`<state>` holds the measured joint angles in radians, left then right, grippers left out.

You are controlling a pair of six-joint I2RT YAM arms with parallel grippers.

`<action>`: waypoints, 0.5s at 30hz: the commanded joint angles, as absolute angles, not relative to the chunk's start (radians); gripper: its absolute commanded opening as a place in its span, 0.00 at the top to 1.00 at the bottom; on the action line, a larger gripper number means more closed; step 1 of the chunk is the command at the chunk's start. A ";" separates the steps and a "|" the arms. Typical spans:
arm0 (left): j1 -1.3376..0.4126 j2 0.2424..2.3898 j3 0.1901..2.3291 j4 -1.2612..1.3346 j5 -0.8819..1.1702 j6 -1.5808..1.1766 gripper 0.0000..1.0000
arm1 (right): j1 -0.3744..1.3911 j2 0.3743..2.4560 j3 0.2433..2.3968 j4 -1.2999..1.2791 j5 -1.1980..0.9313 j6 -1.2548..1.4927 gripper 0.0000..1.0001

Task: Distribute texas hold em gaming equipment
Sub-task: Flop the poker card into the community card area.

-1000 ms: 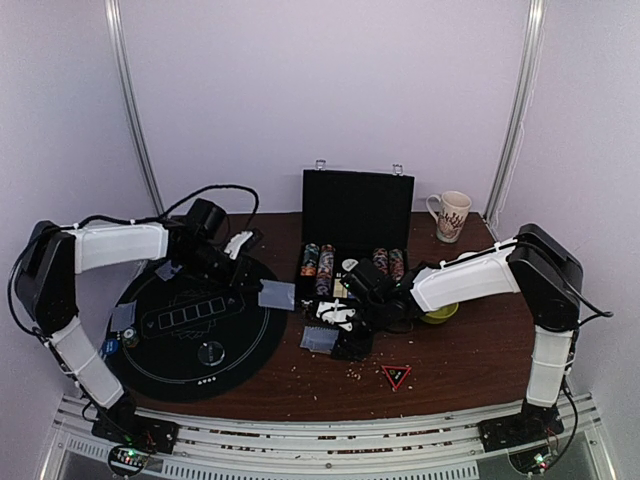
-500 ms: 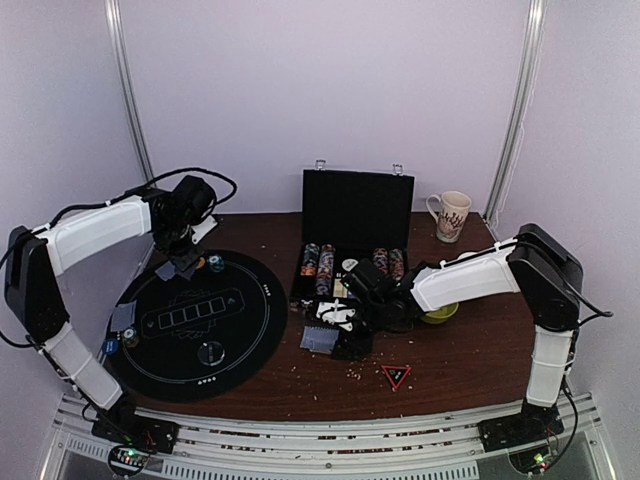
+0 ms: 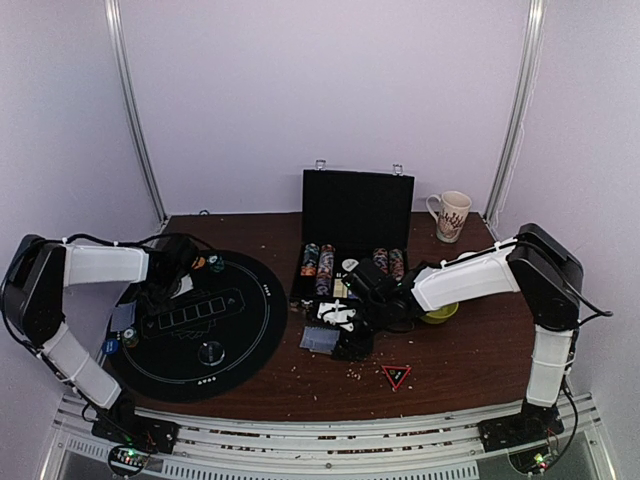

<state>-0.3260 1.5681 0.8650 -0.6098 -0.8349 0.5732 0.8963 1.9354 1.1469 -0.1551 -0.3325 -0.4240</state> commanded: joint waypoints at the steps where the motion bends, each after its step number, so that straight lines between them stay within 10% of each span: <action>1: -0.330 1.565 0.830 -0.505 -0.708 0.658 1.00 | 0.894 1.938 1.110 -0.214 -0.330 -0.446 0.30; 15: -0.362 1.534 0.751 -0.681 -0.405 0.630 1.00 | 0.891 1.923 1.103 -0.219 -0.316 -0.446 0.29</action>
